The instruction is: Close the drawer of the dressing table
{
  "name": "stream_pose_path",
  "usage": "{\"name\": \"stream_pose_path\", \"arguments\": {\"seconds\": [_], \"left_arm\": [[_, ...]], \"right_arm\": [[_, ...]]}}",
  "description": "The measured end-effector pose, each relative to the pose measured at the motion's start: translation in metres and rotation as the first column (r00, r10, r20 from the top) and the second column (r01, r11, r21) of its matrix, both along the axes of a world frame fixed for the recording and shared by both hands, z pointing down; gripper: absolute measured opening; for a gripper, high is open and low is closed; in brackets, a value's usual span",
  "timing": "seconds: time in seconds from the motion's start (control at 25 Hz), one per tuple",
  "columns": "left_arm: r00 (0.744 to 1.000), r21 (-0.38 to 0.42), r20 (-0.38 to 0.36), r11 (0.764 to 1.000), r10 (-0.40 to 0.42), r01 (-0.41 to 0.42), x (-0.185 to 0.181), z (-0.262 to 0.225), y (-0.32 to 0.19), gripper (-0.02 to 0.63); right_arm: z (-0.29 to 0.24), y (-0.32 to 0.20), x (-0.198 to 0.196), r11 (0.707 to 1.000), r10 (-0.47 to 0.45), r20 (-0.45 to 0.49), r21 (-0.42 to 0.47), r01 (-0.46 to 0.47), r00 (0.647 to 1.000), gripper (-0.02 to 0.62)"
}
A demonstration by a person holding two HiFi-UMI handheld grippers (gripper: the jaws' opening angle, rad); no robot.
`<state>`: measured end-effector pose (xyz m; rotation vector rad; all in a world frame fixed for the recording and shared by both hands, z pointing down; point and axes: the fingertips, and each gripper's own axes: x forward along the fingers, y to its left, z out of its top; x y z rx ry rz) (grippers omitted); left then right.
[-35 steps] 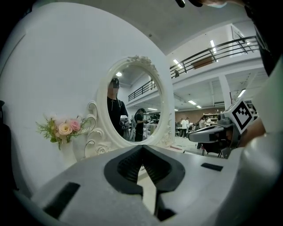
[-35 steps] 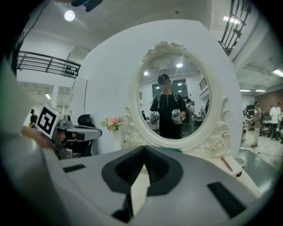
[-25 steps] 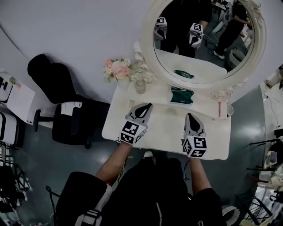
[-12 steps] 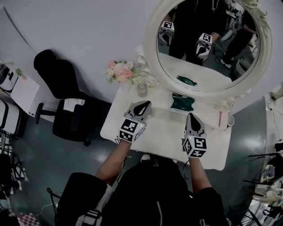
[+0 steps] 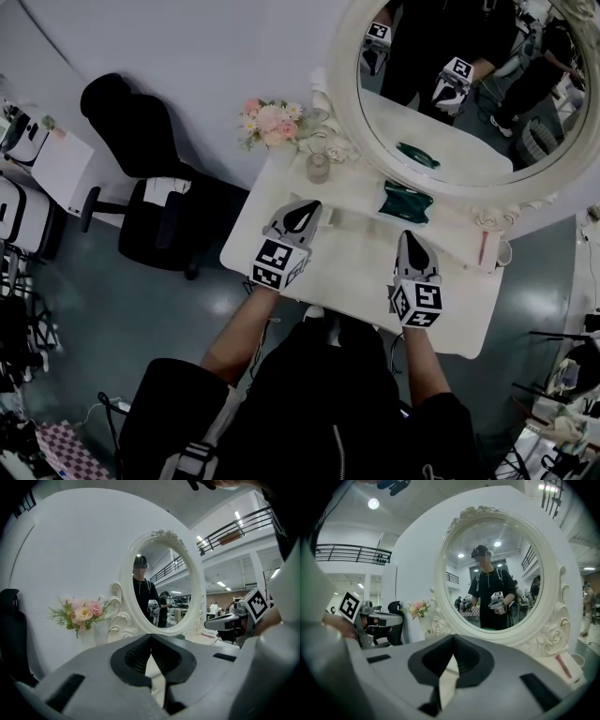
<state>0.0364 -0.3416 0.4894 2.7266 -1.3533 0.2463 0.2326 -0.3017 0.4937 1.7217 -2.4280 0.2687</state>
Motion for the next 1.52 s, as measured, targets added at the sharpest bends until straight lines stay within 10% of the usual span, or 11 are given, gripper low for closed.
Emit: {"name": "stream_pose_path", "arguments": {"seconds": [0.6,0.68,1.52], "left_arm": [[0.997,-0.095,-0.007,0.992,-0.08,0.079,-0.042,0.046,0.018,0.01],[0.996,-0.126,-0.014,0.989,-0.085,0.083,-0.043,0.06,0.021,0.116],[0.981,-0.382,0.044,0.904,-0.191,0.194,-0.056,0.186,0.051,0.178]], "right_arm": [[0.03,0.002,-0.045,0.994,-0.081,0.012,-0.071,0.082,0.997,-0.002],[0.034,0.006,-0.046,0.993,-0.083,0.007,-0.081,0.083,0.997,-0.002],[0.052,0.023,-0.032,0.99,-0.06,-0.022,-0.129,0.057,0.998,-0.002]]}}
